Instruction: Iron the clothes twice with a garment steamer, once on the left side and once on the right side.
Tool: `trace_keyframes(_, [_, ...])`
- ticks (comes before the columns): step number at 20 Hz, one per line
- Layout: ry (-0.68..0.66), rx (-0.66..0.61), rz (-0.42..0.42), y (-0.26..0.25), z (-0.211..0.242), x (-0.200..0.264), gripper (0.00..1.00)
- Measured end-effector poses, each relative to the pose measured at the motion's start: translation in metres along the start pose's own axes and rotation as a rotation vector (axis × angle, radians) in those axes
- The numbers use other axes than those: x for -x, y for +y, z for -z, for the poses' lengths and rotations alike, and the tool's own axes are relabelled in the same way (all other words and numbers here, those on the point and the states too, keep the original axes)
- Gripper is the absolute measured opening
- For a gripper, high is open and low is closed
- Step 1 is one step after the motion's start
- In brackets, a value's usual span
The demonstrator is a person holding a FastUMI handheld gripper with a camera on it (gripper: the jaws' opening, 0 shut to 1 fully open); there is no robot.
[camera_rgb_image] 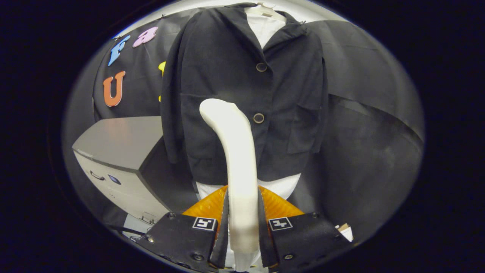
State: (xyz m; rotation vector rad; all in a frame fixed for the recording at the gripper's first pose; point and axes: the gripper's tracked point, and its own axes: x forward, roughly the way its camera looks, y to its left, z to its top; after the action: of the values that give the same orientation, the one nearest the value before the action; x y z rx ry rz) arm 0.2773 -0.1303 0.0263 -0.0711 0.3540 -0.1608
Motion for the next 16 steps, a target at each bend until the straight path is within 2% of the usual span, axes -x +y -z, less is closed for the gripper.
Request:
trace_keyframes(9, [0.118, 0.022, -0.007, 0.001, 0.057, -0.015, 0.37])
trace_keyframes(16, [0.105, -0.04, -0.026, -0.002, 0.053, -0.009, 0.38])
